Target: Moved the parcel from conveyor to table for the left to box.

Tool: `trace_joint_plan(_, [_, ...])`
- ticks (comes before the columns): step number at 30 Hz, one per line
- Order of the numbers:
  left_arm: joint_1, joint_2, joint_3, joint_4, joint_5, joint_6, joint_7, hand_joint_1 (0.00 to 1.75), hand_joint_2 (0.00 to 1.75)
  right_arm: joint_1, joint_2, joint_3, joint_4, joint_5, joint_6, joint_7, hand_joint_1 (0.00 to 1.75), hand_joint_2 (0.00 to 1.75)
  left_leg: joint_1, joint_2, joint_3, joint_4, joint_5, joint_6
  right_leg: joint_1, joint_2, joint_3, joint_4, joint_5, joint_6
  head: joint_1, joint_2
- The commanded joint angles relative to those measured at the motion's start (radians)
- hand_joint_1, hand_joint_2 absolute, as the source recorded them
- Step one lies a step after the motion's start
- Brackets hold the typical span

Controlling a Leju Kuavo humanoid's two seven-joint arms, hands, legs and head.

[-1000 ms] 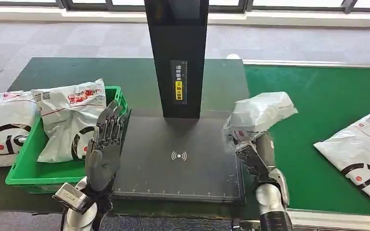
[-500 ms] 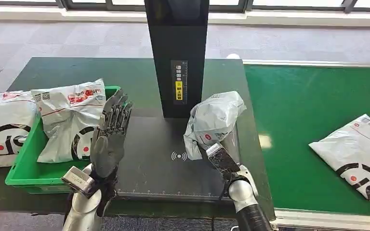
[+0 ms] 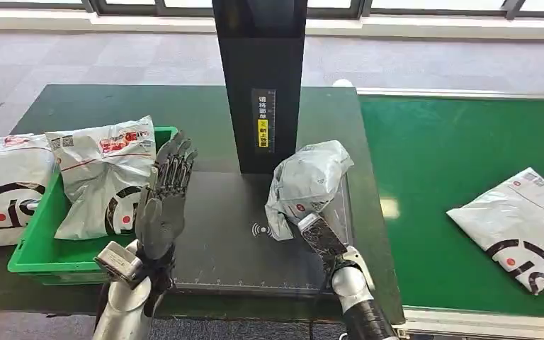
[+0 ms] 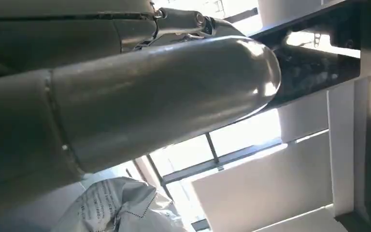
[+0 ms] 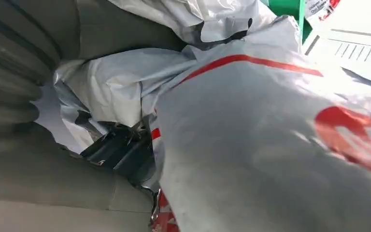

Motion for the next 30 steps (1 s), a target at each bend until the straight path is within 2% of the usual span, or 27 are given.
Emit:
trace_joint_plan(1, [-0.033, 0.016, -0.024, 0.057, 0.005, -0.001, 0.005, 0.0, 0.0, -0.041, -0.012, 0.046, 0.085, -0.005, 0.003, 0.001, 1.75, 1.75, 0.0, 0.001, 0.003, -0.003, 0.001, 0.001, 0.0, 0.0, 0.003, -0.003, 0.001, 0.0, 0.0, 0.0])
trace_joint_plan(6, [-0.033, 0.016, -0.024, 0.057, 0.005, -0.001, 0.005, 0.0, 0.0, -0.041, -0.012, 0.046, 0.085, -0.005, 0.003, 0.001, 1.75, 1.75, 0.0, 0.001, 0.004, -0.004, 0.001, 0.001, 0.001, 0.0, 0.004, -0.004, 0.001, 0.0, 0.0, 0.0])
trace_joint_plan(13, [-0.106, 0.024, -0.048, 0.143, 0.021, -0.012, -0.001, 0.0, 0.0, -0.07, 0.004, 0.064, 0.231, -0.013, 0.029, -0.003, 1.75, 1.75, 0.0, -0.001, 0.002, -0.001, 0.001, 0.0, 0.0, -0.001, 0.002, -0.001, 0.0, 0.0, 0.0, 0.0])
trace_joint_plan(14, [-0.108, 0.025, -0.049, 0.143, 0.023, -0.012, -0.001, 0.0, 0.0, -0.079, 0.006, 0.065, 0.254, -0.016, 0.039, -0.002, 1.52, 1.75, 0.001, -0.001, 0.002, -0.002, 0.001, 0.001, 0.001, -0.002, 0.003, -0.003, 0.001, 0.0, 0.0, 0.0])
trace_joint_plan(15, [-0.107, 0.027, -0.051, 0.142, 0.026, -0.012, -0.001, 0.0, 0.0, -0.09, 0.012, 0.064, 0.279, -0.023, 0.057, -0.007, 1.45, 1.75, 0.0, 0.0, 0.001, -0.001, 0.001, 0.0, 0.0, -0.001, 0.001, -0.001, 0.001, 0.0, 0.0, 0.0])
trace_joint_plan(17, [-0.102, 0.027, -0.053, 0.141, 0.029, -0.01, -0.001, 0.0, 0.0, -0.108, 0.024, 0.069, 0.315, -0.029, 0.08, -0.022, 1.48, 1.75, 0.0, 0.001, 0.002, -0.001, 0.0, 0.0, 0.0, 0.001, 0.001, -0.001, 0.001, 0.0, 0.0, 0.0])
trace_joint_plan(18, [-0.1, 0.027, -0.053, 0.14, 0.029, -0.01, -0.001, 0.0, 0.0, -0.113, 0.028, 0.07, 0.325, -0.032, 0.087, -0.029, 1.4, 1.75, 0.0, 0.003, 0.002, -0.002, 0.0, 0.0, 0.0, 0.002, 0.002, -0.001, 0.001, 0.0, 0.0, 0.0])
trace_joint_plan(19, [-0.099, 0.03, -0.052, 0.148, 0.038, -0.008, 0.003, 0.0, 0.0, -0.127, 0.028, 0.107, 0.327, -0.159, 0.344, -0.073, 0.0, 1.75, 0.0, 0.001, 0.002, -0.001, 0.0, 0.0, 0.0, 0.001, 0.001, -0.001, 0.001, 0.0, 0.0, 0.0])
trace_joint_plan(25, [-0.127, 0.029, -0.043, 0.174, 0.043, -0.007, -0.001, 0.0, 0.0, -0.134, 0.051, 0.169, 0.346, -0.169, 0.351, -0.073, 0.0, 1.75, 0.0, 0.001, 0.001, -0.001, 0.0, 0.0, 0.001, 0.001, 0.001, 0.0, 0.001, -0.001, 0.0, 0.0])
trace_joint_plan(26, [-0.131, 0.03, -0.042, 0.178, 0.044, -0.009, 0.001, 0.0, 0.0, -0.136, 0.05, 0.172, 0.348, -0.167, 0.347, -0.073, 0.0, 0.0, 0.0, 0.001, 0.001, -0.001, 0.0, 0.0, 0.001, 0.001, 0.0, -0.001, 0.001, -0.001, 0.0, 0.0])
trace_joint_plan(30, [-0.137, 0.03, -0.043, 0.19, 0.044, -0.01, 0.001, 0.0, 0.0, -0.16, 0.048, 0.177, 0.402, -0.174, 0.347, -0.058, 0.0, 0.0, 0.0, 0.001, 0.001, -0.001, 0.0, 0.0, 0.0, 0.001, 0.001, -0.001, 0.001, 0.0, 0.0, 0.0])
